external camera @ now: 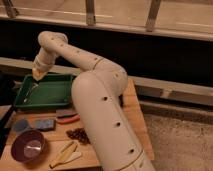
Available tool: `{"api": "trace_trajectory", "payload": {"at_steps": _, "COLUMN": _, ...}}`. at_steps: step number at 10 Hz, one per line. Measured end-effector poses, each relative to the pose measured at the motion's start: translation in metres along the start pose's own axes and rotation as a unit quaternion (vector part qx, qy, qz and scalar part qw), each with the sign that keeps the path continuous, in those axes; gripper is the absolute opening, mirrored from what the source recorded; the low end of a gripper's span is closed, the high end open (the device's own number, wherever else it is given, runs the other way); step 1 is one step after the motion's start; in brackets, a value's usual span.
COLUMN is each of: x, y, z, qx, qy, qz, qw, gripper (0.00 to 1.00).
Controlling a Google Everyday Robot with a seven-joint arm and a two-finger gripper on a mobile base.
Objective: Place fork in plastic cup
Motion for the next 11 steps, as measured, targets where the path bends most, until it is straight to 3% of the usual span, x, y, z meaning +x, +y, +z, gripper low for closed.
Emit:
{"api": "trace_trajectory", "payload": {"at_steps": 7, "x": 0.007, "y": 0.019, "z": -0.015, "qx": -0.021, "qy": -0.005, "qz": -0.023, "qw": 0.9995, "gripper": 0.00}}
{"api": "trace_trajectory", "payload": {"at_steps": 11, "x": 0.013, "y": 0.043, "z": -0.011, "qx": -0.044, "qy": 0.029, "qz": -0.048, "qw": 0.9975, "gripper": 0.00}}
